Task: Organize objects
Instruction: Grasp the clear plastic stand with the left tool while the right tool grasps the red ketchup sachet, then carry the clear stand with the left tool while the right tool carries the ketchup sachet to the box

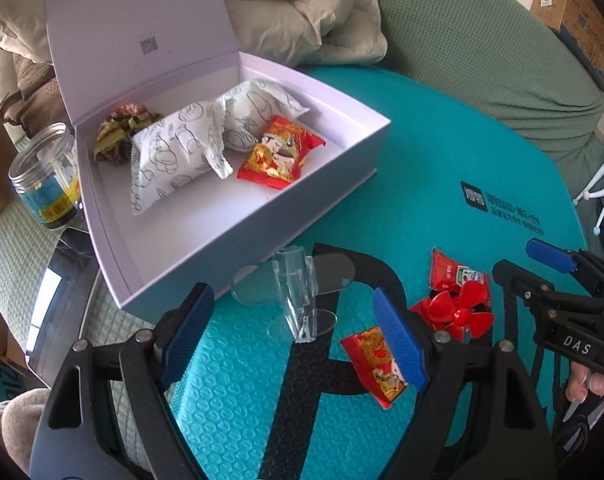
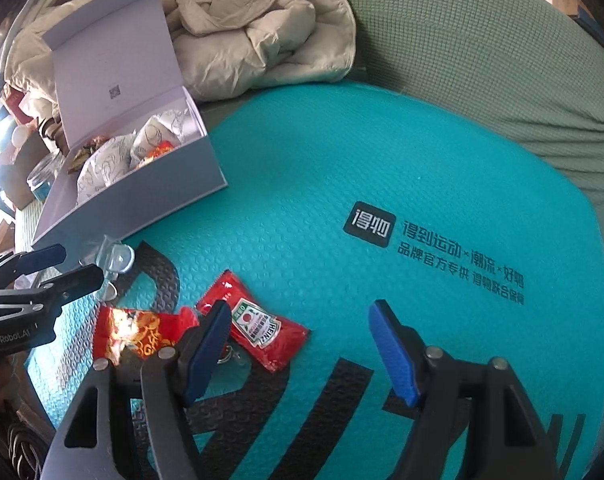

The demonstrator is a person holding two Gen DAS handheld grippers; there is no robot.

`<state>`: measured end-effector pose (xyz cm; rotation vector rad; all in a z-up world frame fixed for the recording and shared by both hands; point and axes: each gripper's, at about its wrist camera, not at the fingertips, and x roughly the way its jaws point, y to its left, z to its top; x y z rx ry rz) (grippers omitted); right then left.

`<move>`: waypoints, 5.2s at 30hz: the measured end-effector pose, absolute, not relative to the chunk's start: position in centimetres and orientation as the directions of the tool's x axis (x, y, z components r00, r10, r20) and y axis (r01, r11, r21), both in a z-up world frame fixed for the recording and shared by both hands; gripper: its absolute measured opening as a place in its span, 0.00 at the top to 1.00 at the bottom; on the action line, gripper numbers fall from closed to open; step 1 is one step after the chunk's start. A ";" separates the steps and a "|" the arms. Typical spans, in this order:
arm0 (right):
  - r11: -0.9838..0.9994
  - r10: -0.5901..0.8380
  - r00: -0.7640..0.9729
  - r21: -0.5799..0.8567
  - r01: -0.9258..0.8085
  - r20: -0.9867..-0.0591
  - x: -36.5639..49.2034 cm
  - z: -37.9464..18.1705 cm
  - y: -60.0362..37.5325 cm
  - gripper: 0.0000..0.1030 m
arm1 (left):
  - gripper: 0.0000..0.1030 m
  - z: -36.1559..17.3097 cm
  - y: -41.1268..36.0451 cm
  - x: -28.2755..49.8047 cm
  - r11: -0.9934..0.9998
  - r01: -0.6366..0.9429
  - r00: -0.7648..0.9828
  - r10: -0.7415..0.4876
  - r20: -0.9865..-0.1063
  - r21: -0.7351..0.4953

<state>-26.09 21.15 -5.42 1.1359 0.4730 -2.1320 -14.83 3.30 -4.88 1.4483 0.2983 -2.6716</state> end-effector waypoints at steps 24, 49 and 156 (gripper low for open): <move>-0.499 -0.403 -0.305 -0.073 0.864 -0.863 -23.6 -8.5 19.3 0.68 | 0.67 -7.4 4.6 -16.3 -0.991 0.035 -0.545 0.088 -0.834 -0.127; -0.492 -0.324 -0.244 -0.058 0.869 -0.914 -17.2 -8.3 20.2 0.53 | 0.67 -7.1 2.4 -8.8 -0.957 0.067 -0.480 0.218 -0.849 -0.284; -0.282 -0.643 -0.192 -0.003 0.959 -0.741 -13.9 -0.5 13.3 0.78 | 0.34 -1.8 -2.6 -5.5 -0.939 0.186 -0.705 0.078 -0.705 -0.290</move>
